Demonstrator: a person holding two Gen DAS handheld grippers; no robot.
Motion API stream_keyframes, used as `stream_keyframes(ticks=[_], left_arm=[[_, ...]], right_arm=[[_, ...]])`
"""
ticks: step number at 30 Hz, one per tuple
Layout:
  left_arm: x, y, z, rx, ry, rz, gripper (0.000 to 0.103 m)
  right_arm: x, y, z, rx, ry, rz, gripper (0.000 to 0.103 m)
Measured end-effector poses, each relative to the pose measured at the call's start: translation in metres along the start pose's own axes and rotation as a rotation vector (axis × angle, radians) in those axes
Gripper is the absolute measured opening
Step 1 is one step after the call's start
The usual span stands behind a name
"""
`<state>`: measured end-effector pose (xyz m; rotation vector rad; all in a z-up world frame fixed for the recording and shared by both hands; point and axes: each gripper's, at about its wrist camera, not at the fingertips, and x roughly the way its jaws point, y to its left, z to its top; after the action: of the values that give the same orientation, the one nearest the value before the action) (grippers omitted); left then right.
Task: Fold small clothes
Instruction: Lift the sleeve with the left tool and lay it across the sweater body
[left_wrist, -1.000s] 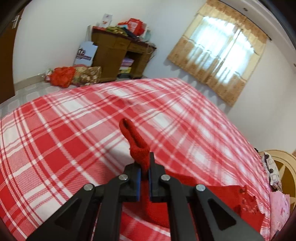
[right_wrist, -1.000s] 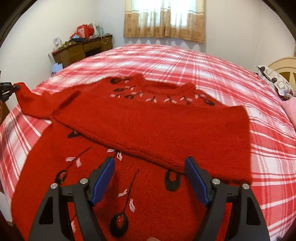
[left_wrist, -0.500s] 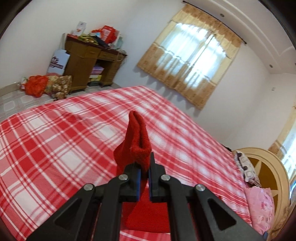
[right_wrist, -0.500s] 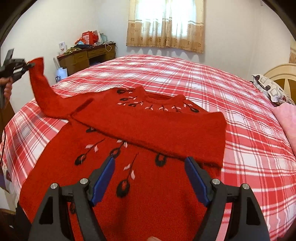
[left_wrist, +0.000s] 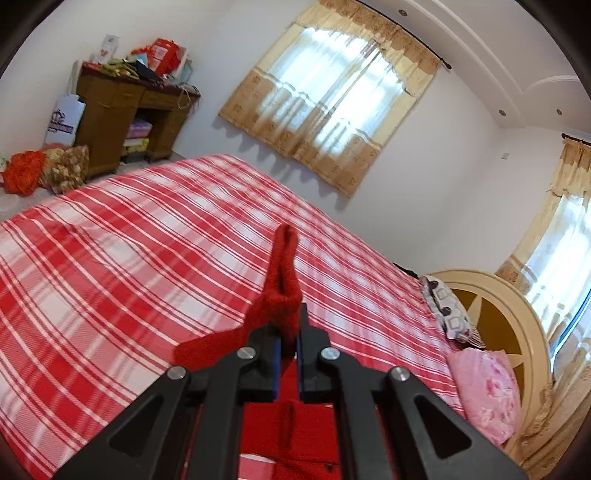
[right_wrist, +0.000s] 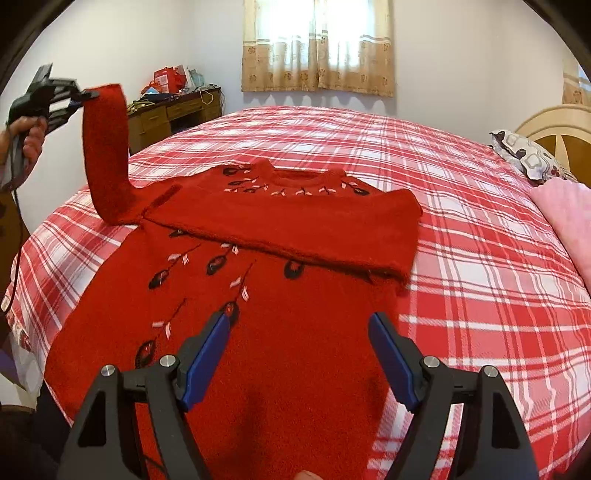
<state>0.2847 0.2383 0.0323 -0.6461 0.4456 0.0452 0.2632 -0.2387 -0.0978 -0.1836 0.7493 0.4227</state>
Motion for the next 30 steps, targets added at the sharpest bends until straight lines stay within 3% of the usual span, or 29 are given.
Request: stream_keyframes(ticks=[20, 30], left_arm=[[0.033, -0.124, -0.020, 0.033, 0.036, -0.187, 0.006], [0.055, -0.187, -0.060, 0.171, 0.055, -0.209, 0.006]], right_arm=[[0.002, 0.004, -0.021, 0.006, 0.016, 0.044, 0.078], [0.004, 0.006, -0.026, 0.006, 0.025, 0.059, 0.078]])
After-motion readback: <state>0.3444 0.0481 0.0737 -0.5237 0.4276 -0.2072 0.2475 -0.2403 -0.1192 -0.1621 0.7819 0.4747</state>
